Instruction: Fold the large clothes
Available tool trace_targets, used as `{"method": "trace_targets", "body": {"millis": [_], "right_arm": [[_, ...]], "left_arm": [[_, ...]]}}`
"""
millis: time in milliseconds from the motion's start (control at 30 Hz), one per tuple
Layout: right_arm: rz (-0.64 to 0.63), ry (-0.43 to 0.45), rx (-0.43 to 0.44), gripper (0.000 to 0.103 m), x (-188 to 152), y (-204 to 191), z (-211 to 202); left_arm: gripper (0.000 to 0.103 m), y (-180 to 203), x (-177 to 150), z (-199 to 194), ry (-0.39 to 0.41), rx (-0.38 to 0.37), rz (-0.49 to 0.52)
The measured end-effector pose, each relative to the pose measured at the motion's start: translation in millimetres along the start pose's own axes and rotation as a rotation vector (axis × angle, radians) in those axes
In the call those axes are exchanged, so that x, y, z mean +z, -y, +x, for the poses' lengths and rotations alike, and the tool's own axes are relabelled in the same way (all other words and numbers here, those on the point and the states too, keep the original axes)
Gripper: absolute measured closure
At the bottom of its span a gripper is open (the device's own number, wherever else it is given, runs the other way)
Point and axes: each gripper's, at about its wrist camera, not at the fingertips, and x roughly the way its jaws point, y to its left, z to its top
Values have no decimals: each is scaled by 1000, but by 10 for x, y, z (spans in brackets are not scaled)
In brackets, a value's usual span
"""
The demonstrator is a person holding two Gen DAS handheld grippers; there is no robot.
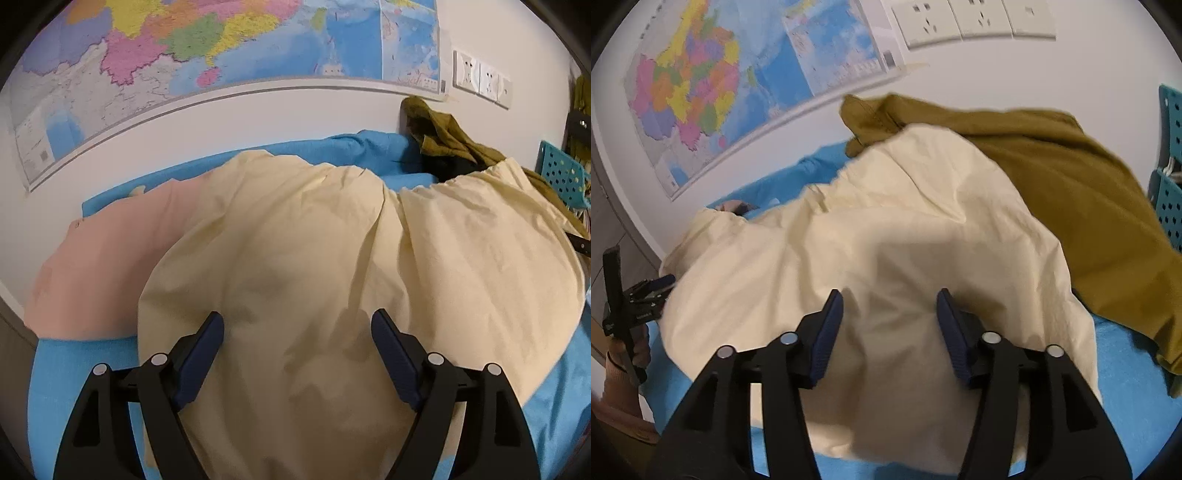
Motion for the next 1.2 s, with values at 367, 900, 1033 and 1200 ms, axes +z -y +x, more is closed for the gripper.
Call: {"method": "trace_targets", "body": {"millis": [367,900,1033,1200], "right_arm": [[-122,26,139,46,-209,-524,-301],[-59,-48,117,44,-488,-559,-85],[-50,-28,137,44,-507,-558,-187],[-14,-36,167,41,-534,-508,-251]], "left_arm": [[24,19,-168,-182,-1,-45,-49],[24,78,-304,-208,-3,5,-54],[24,61,-336,-280,9,-11,-66],[24,1,-390,-194,-12,-47,-88]]}}
